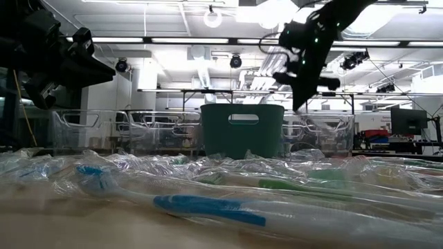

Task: Pick & Place Toothbrushes
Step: Put the blue toothbrush into the right transparent bin, then put the purple toothbrush into the green bin

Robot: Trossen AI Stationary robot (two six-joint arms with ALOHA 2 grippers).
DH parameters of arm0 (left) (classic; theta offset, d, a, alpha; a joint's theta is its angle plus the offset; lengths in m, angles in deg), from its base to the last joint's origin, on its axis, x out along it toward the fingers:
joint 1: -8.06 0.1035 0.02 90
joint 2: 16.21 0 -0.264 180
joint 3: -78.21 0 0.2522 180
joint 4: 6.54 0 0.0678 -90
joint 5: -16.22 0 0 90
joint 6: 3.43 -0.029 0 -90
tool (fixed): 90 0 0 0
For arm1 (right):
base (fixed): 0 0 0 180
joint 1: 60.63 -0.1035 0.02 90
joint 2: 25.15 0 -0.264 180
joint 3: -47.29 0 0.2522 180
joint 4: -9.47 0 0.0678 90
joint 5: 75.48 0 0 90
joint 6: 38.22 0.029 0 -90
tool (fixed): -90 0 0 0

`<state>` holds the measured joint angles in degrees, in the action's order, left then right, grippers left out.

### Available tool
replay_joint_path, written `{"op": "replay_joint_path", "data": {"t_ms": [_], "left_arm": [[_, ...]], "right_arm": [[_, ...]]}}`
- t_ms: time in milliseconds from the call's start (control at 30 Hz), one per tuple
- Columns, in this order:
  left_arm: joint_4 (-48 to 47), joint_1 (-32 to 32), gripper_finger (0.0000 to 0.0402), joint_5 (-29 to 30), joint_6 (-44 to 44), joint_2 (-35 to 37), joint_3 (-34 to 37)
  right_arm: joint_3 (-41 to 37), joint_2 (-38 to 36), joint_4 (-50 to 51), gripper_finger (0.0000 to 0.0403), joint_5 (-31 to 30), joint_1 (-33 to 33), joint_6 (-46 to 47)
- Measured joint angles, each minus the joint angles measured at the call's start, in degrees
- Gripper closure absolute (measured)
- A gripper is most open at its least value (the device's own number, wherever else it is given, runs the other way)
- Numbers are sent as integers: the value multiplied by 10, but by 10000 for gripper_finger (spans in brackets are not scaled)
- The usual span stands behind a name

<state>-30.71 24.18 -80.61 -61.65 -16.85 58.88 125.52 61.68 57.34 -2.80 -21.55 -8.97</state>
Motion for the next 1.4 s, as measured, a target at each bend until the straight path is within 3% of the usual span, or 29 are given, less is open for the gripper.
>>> {"op": "replay_joint_path", "data": {"t_ms": [333,700,900,1133,1400], "left_arm": [[0,0,346,0,0,0,0],[0,0,346,0,0,0,0],[0,0,346,0,0,0,0],[0,0,346,0,0,0,0],[0,0,346,0,0,0,0]], "right_arm": [[0,38,3,389,29,12,14],[0,33,23,277,41,12,20],[0,-9,58,247,89,-4,35],[0,-91,88,252,100,-82,64],[0,-126,115,255,90,-240,158]]}}
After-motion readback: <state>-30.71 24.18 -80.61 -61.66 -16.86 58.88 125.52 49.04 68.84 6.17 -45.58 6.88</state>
